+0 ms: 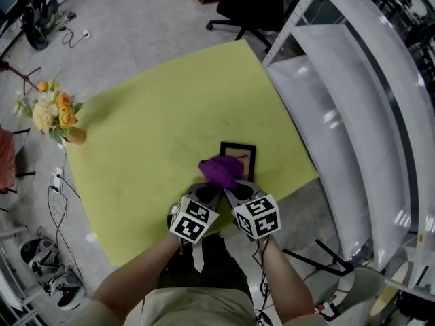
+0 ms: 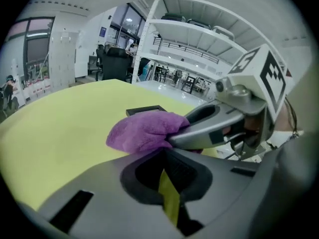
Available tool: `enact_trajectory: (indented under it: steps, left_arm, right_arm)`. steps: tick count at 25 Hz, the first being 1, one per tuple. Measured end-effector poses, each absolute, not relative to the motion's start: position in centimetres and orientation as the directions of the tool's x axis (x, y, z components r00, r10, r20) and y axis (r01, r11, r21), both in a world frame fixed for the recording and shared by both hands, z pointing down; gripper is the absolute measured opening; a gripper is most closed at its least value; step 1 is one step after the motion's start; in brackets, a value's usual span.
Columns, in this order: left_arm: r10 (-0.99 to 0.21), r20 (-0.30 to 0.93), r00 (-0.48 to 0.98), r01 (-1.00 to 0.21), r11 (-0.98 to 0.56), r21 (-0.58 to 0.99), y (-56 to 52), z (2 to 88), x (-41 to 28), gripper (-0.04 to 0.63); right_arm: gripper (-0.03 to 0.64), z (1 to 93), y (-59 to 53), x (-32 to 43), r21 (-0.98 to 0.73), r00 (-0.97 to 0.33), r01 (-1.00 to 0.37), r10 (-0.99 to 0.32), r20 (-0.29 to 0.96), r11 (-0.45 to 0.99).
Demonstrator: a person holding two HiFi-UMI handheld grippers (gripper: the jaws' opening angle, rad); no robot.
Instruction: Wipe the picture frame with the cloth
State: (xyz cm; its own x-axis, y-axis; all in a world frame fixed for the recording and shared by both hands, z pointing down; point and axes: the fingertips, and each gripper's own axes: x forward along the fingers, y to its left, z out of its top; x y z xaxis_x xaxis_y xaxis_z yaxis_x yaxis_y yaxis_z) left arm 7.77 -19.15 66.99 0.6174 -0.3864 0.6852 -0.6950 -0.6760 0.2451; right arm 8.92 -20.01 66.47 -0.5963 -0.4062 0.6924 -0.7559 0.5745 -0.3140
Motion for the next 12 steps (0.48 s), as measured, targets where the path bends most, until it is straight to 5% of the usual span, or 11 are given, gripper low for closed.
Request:
enact_trajectory:
  steps: [12]
  left_arm:
    - [-0.373,0.662,0.65,-0.695,-0.645,0.318,-19.1,67.3,7.6,0.009]
  right_arm:
    - [0.048,66.2,-19.6,17.3,-0.116,-0.363,-0.891,-0.536,0.762,0.439]
